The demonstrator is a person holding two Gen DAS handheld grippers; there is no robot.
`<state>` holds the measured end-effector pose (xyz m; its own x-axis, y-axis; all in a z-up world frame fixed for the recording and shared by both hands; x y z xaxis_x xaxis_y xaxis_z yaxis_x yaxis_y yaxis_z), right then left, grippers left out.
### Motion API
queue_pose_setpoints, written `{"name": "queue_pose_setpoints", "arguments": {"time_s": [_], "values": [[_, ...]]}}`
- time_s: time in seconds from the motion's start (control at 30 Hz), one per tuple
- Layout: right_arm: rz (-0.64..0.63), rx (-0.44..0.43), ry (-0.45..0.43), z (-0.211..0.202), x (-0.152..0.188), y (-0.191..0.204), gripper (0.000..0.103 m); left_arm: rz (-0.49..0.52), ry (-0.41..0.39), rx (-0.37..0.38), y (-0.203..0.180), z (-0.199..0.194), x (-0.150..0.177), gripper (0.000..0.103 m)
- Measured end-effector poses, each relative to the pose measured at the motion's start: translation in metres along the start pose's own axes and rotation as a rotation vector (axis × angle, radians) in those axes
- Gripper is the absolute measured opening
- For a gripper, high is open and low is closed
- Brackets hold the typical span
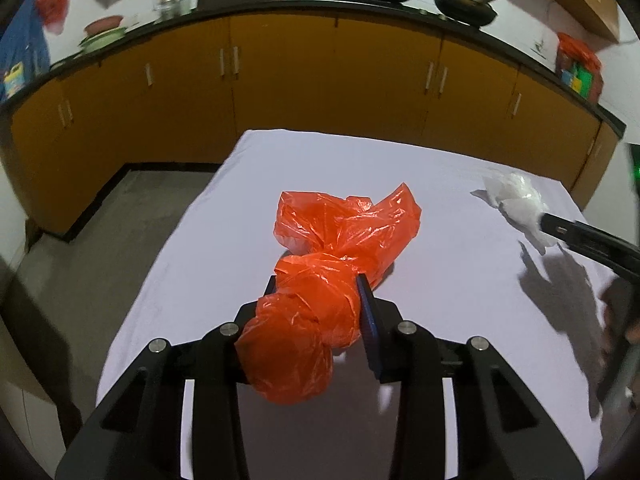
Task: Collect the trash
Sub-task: 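Grasp the red bag with the left tool while the right tool grasps the clear bag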
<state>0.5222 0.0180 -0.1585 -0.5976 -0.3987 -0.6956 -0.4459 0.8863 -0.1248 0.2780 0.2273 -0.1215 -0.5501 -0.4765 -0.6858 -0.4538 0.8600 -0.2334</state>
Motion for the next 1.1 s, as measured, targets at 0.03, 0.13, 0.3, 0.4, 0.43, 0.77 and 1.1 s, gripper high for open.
{"name": "queue_pose_setpoints", "arguments": {"time_s": [0.03, 0.13, 0.3, 0.4, 0.43, 0.77, 1.1], "values": [[-0.016, 0.009, 0.015, 0.008, -0.005, 0.002, 0.083, -0.007, -0.002, -0.002, 0.003, -0.003, 0.0, 0.038], [-0.069, 0.046, 0.049, 0.028, -0.018, 0.008, 0.083, -0.022, -0.011, -0.005, 0.007, -0.01, -0.001, 0.038], [-0.164, 0.103, 0.115, 0.052, -0.024, 0.01, 0.062, -0.029, -0.012, -0.016, 0.009, -0.009, 0.004, 0.038], [-0.137, 0.027, 0.125, 0.05, -0.018, 0.005, 0.015, -0.034, 0.004, -0.015, 0.008, -0.006, 0.007, 0.038], [-0.138, 0.017, 0.129, 0.048, -0.015, 0.004, 0.008, -0.038, 0.009, -0.016, 0.007, -0.005, 0.008, 0.038], [0.029, -0.13, 0.053, -0.032, 0.04, -0.025, 0.004, 0.016, 0.009, 0.041, -0.03, -0.017, 0.021, 0.038], [0.061, -0.133, -0.023, -0.127, 0.099, -0.042, 0.003, 0.078, -0.003, 0.144, -0.091, -0.042, 0.042, 0.038]]}}
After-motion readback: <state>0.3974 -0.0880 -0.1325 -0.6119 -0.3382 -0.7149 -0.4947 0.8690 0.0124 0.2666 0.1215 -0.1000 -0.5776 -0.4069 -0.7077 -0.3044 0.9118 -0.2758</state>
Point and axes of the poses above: each gripper's, at about its wrist camera, not at the fingertips, and z roughly the way its jaws point, y to its left, x to its underside, the point moved 6 cm from there along z, roughly the way its jaws point, and after that the axes turned 15 degrees about -z, right-handed, at the moved point
